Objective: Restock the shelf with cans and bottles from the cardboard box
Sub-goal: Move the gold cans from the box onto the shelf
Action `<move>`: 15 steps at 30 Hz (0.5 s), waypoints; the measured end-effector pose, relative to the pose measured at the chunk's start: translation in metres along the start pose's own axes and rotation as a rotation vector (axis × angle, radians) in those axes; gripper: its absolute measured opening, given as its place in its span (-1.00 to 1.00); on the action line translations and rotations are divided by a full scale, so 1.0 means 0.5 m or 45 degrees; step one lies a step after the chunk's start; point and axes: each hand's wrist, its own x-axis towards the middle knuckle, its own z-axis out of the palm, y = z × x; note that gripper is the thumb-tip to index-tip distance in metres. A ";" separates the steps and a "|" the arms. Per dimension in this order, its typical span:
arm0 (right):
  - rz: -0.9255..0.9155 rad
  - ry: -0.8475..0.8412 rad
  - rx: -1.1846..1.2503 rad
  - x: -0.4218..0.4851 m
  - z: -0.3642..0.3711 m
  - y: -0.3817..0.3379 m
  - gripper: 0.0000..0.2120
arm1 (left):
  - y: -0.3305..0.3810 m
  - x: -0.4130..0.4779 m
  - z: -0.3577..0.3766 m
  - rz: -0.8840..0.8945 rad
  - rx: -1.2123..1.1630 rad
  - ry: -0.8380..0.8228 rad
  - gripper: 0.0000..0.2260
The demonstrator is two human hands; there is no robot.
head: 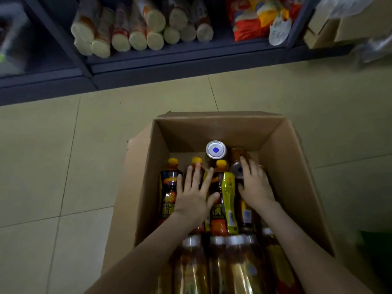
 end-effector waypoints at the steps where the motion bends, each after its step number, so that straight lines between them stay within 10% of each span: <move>1: -0.008 0.010 -0.052 0.018 0.010 0.000 -0.26 | -0.001 0.008 0.008 -0.004 0.033 0.031 -0.38; 9: 0.007 0.000 0.029 0.034 0.010 -0.008 -0.26 | -0.015 0.022 0.034 -0.002 -0.030 0.050 -0.43; 15: -0.183 0.560 0.339 -0.044 -0.055 -0.045 -0.22 | 0.005 0.031 -0.036 -0.154 -0.664 0.008 -0.40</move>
